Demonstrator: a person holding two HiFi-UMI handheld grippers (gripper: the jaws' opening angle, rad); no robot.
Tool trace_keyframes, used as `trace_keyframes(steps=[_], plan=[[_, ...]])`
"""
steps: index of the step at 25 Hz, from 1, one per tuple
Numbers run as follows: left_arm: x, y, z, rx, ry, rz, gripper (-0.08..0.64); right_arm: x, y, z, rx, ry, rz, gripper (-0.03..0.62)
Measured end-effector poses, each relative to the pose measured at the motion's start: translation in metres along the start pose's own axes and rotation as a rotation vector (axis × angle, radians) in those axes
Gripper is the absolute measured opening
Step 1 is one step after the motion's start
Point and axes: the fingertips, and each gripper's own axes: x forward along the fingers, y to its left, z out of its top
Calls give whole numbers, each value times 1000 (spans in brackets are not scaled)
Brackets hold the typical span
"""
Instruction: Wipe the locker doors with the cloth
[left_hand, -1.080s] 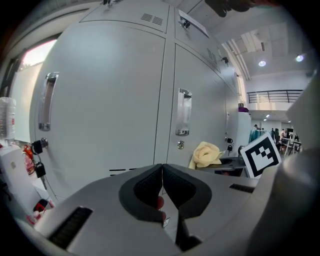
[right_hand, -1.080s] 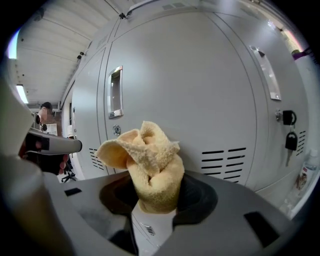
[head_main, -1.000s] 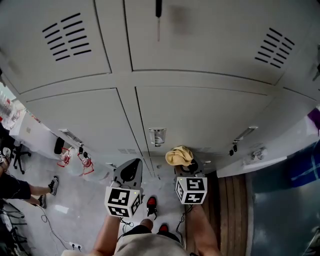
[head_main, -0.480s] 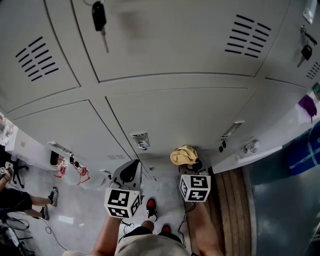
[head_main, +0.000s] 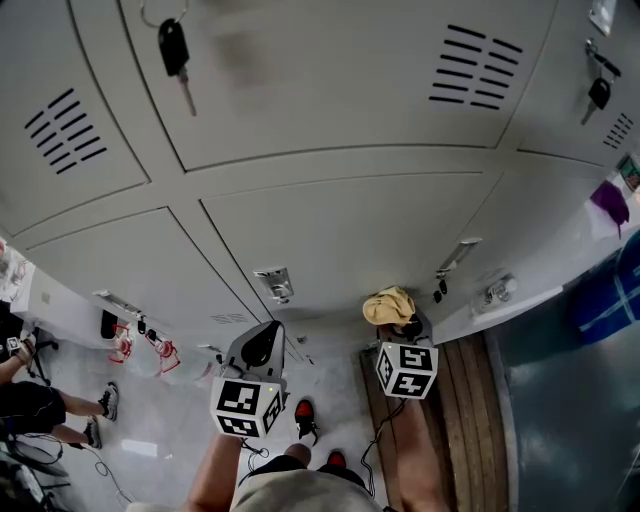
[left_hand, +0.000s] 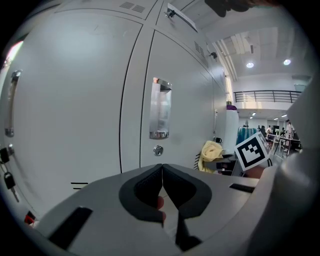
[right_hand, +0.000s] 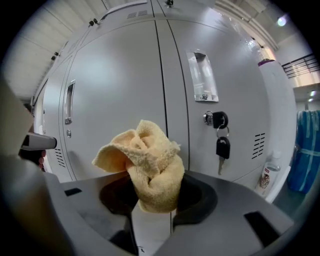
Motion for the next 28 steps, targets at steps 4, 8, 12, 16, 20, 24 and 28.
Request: trace_keyframes(steps=[4,8,12,16,20,24,28], plan=[[0,0,1,4,-1,-5,23,0,-6,0,6,0,-16,184],[-2,0,0,5,-2,-8,23,-1,-5,-1,7,1,-15,184],[-6,-3,1,7,-8,-11,23,-8,1,0,4,-3,-6,184],[-16,-8,4,8,-21,-13,23,-26,11,6,-7,-23,12,184],[-30,-14,7,5,-41,-9,23,-50,23,13,-25,-52,37,184],[-52,-26,10,4,-68,-1,23,-83,35,20,-48,-83,67,184],[-80,-39,12,4,-99,13,23,-119,46,29,-71,-127,97,184]])
